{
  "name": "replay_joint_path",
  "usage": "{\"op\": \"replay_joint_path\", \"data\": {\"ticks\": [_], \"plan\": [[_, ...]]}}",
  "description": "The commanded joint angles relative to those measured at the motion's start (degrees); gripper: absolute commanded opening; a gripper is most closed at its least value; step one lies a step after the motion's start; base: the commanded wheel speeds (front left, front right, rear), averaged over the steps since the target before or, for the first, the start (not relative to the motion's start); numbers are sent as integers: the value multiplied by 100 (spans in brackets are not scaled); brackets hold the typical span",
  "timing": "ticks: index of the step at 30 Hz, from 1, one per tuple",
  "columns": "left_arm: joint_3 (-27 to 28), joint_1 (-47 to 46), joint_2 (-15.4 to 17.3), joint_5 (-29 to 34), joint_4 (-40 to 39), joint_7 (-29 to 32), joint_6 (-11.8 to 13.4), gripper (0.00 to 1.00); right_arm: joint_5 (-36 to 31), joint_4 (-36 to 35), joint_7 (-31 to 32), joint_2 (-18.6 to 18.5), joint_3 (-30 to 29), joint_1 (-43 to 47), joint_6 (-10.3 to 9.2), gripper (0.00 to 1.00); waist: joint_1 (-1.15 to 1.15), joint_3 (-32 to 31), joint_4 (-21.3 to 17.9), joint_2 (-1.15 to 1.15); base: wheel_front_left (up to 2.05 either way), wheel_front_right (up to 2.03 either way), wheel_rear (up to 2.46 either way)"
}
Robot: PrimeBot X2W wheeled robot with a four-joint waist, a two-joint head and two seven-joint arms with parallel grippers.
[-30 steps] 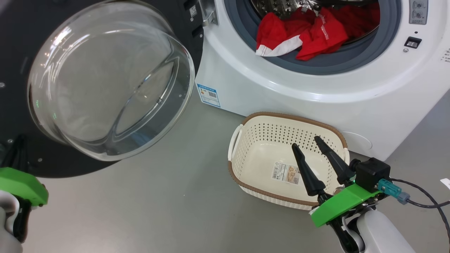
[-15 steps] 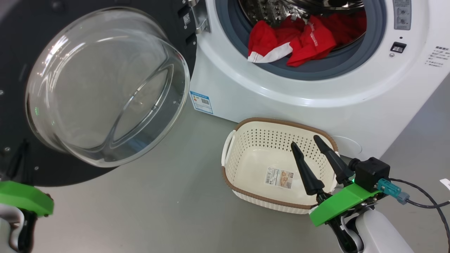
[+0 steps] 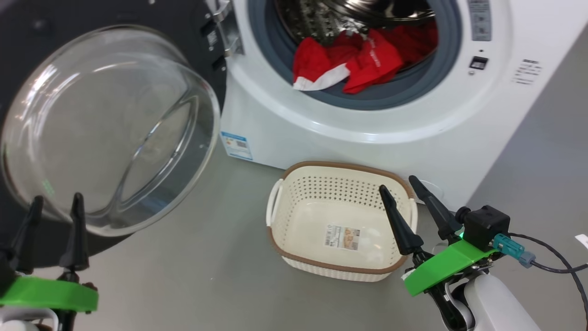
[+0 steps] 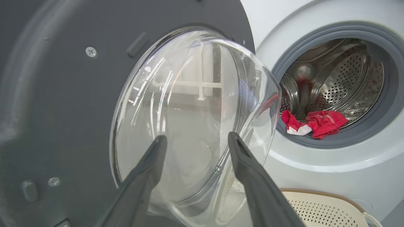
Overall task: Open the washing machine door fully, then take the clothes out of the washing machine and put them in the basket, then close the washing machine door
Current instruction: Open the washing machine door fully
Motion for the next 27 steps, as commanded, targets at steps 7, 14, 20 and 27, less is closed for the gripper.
{"op": "replay_joint_path", "data": {"ticks": [7,14,20,27], "plan": [[146,243,39,74,-749,-44,182,100,23,-231,-70,63,127,-35,9,100,0,-79,-604,0,0,0,0],[90,365,-128,40,-928,-41,252,100,35,-278,-70,94,202,-12,9,100,0,-162,-1138,0,0,0,0],[144,498,-251,63,-912,-44,266,100,22,-310,-70,99,278,-28,9,100,0,-199,-1603,0,0,0,0],[256,584,-374,195,-980,-45,183,100,-18,-344,-70,65,275,-64,9,100,0,-199,-1955,0,0,0,0]]}}
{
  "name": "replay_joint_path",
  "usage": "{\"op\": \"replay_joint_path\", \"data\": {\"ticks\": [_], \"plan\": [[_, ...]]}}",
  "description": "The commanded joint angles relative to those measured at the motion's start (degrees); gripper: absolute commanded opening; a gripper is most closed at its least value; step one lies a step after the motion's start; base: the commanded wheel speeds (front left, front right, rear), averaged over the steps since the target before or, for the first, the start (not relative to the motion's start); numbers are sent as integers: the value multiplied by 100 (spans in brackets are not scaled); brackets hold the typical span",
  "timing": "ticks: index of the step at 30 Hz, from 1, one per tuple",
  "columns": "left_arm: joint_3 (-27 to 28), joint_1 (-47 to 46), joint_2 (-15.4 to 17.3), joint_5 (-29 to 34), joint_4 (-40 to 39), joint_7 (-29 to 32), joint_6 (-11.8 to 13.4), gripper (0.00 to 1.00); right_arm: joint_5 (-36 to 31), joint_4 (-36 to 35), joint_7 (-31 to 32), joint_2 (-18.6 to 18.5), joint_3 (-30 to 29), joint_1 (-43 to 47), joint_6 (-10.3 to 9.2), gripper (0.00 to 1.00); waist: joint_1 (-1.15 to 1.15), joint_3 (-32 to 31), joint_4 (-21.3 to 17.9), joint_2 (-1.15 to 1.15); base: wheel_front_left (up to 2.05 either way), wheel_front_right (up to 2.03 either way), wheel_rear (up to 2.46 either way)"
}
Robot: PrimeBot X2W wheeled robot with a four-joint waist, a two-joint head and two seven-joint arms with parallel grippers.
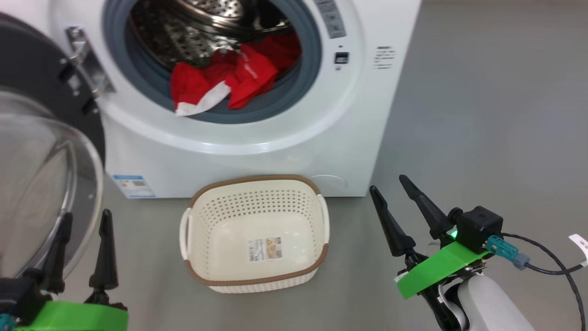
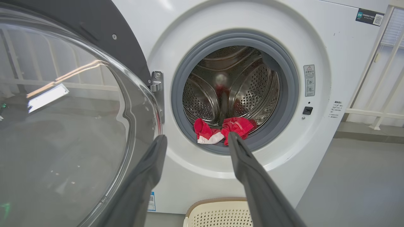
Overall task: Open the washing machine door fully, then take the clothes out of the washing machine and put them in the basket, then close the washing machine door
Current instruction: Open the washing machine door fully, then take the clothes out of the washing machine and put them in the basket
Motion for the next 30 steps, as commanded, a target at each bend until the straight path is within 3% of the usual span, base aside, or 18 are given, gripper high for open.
{"op": "replay_joint_path", "data": {"ticks": [1,14,30], "plan": [[265,-17,133,83,-166,-45,-55,100,-17,-178,-69,46,73,-88,9,100,0,-28,-268,0,0,0,0],[570,157,-141,401,-126,-45,-289,100,-70,-289,-69,-45,-117,-48,9,100,0,-53,-625,0,0,0,0],[742,173,-377,576,-45,-46,-545,100,-128,-379,-69,-104,-268,97,9,100,0,-80,-540,0,0,0,0]]}}
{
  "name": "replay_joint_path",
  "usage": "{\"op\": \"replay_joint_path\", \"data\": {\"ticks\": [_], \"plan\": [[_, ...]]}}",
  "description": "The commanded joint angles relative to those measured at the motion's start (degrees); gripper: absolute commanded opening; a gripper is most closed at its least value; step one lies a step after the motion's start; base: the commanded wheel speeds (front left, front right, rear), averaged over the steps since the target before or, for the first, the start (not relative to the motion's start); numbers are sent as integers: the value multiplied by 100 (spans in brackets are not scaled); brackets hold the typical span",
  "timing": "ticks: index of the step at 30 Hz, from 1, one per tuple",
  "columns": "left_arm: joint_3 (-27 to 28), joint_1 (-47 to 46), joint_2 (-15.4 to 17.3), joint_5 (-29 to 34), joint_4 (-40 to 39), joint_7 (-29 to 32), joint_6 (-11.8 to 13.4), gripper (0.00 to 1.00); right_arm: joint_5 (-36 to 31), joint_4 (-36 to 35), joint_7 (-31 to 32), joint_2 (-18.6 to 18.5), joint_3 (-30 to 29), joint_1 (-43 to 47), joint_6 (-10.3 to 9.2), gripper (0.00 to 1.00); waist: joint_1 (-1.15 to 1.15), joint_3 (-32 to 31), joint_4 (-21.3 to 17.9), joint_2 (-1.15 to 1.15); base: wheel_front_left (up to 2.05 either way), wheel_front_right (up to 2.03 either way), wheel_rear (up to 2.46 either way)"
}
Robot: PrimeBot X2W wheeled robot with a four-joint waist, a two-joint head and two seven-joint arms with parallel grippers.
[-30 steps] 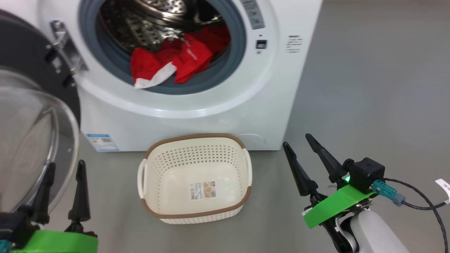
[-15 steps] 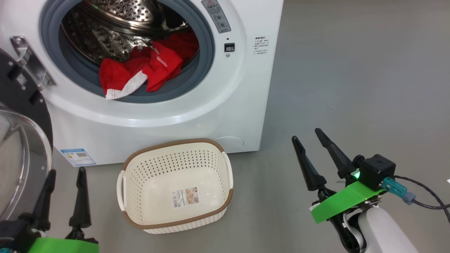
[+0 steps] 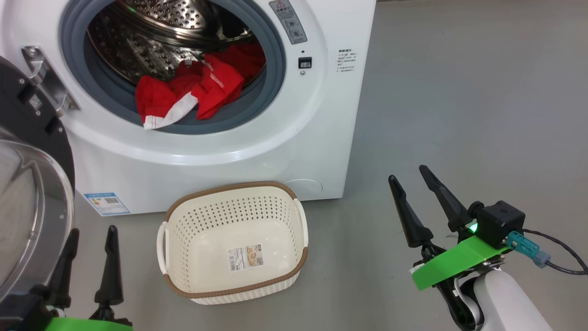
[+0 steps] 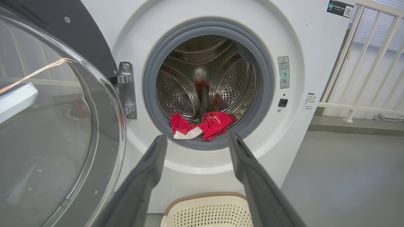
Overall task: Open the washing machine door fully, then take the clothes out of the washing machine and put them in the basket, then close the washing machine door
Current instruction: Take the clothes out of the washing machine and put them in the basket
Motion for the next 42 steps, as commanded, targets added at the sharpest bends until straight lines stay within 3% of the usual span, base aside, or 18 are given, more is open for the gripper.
{"op": "replay_joint_path", "data": {"ticks": [1,22,42], "plan": [[253,-140,114,62,-90,-46,-50,100,-42,-167,-69,-3,75,61,9,100,0,8,13,0,0,0,0],[353,-208,38,185,-96,-46,-155,100,-78,-193,-69,41,49,17,9,100,0,69,53,0,10,-10,0],[447,-240,-39,229,-80,-46,-189,100,-95,-192,-69,75,30,1,9,100,0,120,45,0,134,-134,0]]}}
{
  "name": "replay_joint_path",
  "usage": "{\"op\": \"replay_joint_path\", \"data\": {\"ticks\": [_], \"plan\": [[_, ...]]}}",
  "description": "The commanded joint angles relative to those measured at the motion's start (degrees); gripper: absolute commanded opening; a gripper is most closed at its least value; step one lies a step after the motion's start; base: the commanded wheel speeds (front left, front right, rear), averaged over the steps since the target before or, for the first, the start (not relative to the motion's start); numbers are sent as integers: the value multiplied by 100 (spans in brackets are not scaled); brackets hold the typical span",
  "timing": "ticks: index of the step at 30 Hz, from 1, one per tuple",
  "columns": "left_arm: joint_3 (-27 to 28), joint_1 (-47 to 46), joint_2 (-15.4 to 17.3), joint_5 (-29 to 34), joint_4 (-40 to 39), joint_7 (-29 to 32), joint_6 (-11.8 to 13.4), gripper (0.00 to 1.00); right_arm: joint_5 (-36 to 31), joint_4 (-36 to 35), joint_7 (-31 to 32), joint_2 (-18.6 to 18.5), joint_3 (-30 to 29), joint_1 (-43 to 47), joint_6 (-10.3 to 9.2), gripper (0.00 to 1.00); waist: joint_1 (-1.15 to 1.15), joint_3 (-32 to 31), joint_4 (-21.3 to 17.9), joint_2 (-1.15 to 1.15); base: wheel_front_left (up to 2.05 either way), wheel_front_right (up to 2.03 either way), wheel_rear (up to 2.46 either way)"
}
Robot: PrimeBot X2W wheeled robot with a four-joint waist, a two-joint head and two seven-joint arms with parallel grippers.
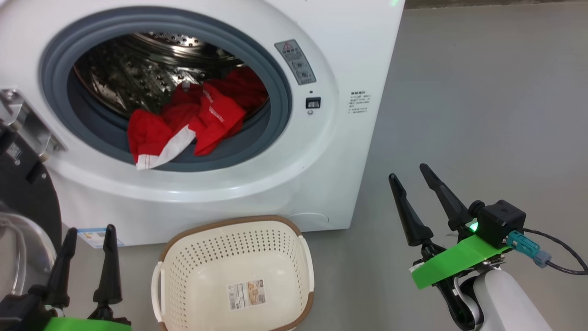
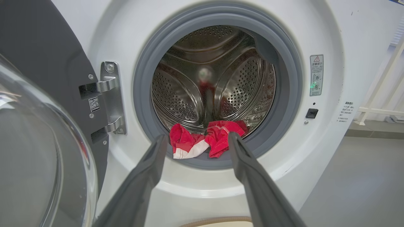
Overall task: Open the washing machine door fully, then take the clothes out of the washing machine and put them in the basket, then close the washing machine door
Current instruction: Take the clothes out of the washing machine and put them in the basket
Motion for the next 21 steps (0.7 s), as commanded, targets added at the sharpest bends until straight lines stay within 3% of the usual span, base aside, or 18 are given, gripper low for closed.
{"op": "replay_joint_path", "data": {"ticks": [1,21], "plan": [[231,-214,119,35,-114,-46,-41,100,-69,-162,-69,36,75,3,9,100,0,-1,-1,0,67,-67,0],[227,-231,85,83,-66,-46,-53,100,-62,-141,-69,49,87,-6,9,100,0,34,24,0,7,-7,0]]}}
